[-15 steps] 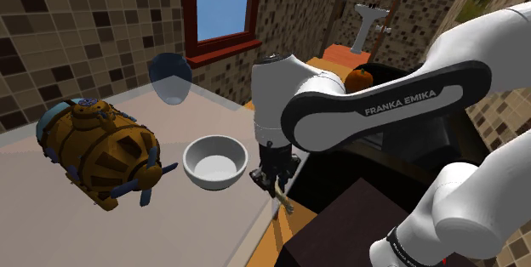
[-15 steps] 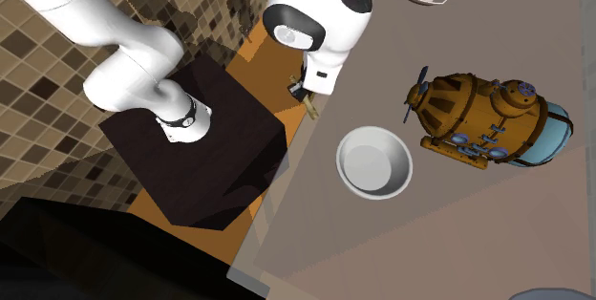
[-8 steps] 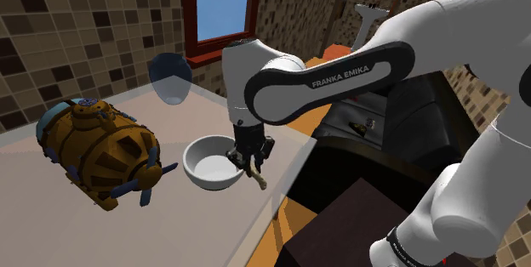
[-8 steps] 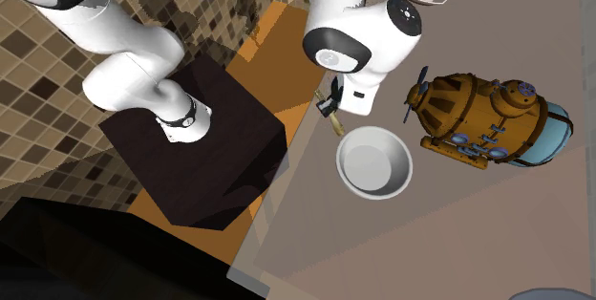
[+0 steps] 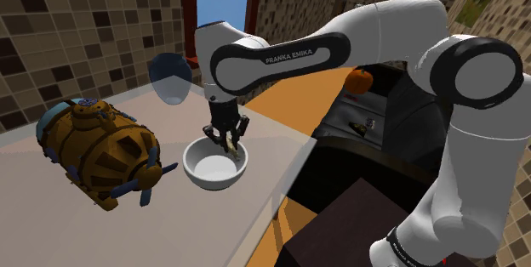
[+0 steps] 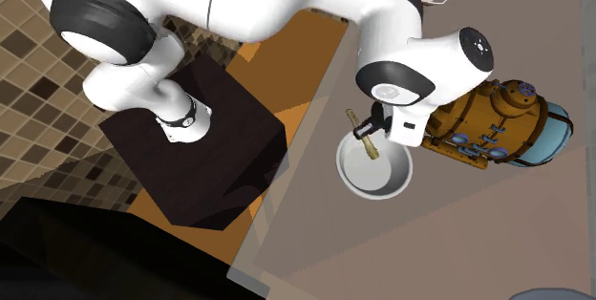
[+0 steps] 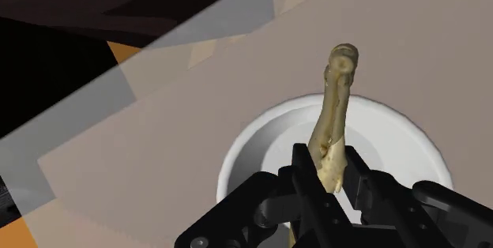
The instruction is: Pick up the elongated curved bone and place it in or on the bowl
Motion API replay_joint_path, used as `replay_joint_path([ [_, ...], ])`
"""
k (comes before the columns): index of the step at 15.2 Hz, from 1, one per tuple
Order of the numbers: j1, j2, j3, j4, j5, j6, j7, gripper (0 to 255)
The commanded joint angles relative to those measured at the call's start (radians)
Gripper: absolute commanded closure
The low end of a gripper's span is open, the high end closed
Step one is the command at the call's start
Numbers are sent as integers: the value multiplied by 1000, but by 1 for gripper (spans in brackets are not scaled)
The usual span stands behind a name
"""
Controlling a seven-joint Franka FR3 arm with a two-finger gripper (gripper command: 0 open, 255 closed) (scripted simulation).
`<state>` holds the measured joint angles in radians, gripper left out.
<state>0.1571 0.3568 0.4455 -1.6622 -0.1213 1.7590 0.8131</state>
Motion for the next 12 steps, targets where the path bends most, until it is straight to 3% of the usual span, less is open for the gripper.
replay_joint_path([
  [1,15,82,-12,121,-30,-45,-3,255],
  [4,51,236,-35,365,-75,-140,-17,255],
  [12,48,258,-43,291,-84,-46,-12,255],
])
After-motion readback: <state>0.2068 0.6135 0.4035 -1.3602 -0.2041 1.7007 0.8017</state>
